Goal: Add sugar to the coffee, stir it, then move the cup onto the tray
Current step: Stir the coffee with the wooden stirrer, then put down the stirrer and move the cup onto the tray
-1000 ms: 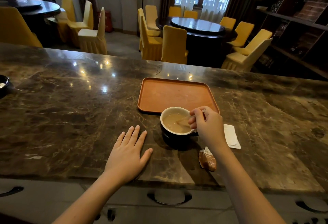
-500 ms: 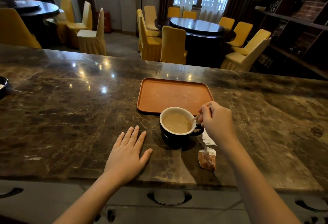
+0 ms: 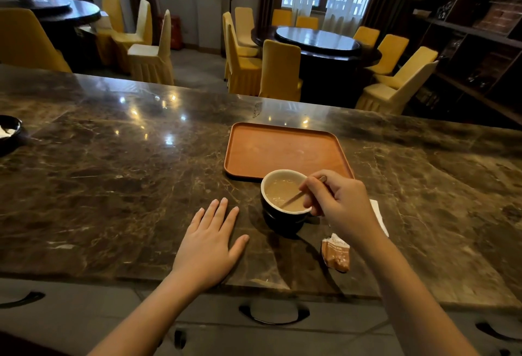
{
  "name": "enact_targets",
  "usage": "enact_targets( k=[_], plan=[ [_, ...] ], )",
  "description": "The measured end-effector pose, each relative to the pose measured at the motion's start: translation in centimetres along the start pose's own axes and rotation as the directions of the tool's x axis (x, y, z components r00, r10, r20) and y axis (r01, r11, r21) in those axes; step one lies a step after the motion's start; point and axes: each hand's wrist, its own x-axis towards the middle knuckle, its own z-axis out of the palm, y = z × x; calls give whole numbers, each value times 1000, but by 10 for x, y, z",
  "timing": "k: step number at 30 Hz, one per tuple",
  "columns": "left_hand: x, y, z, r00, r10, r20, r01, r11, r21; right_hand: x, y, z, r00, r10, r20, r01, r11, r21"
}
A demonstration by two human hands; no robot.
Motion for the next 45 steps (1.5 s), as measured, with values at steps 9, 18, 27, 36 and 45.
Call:
enact_targets(
  k=[9,18,27,36,45],
  plan=[
    [0,0,0,1000,2,-17,-2,1000,12,2,3,-28,959,-202,-200,142,950,-278],
    [1,-1,1,1000,-2,-15,2,1000,15,1,18,-30,952,-257,-163,195,926,-323],
    [0,-1,-1,1000,2,-18,-2,1000,4,-9,21,-36,935,-264,-239,201,945,-257],
    [1,0,-2,1000,2,-8,-2,1000,21,-46,73,-59,915,-158,-372,50,958,-284],
    [2,-1,-2,1000,4,14,-4,1000,25,-78,114,-40,937,-174,-302,1,867,-498]
  ],
)
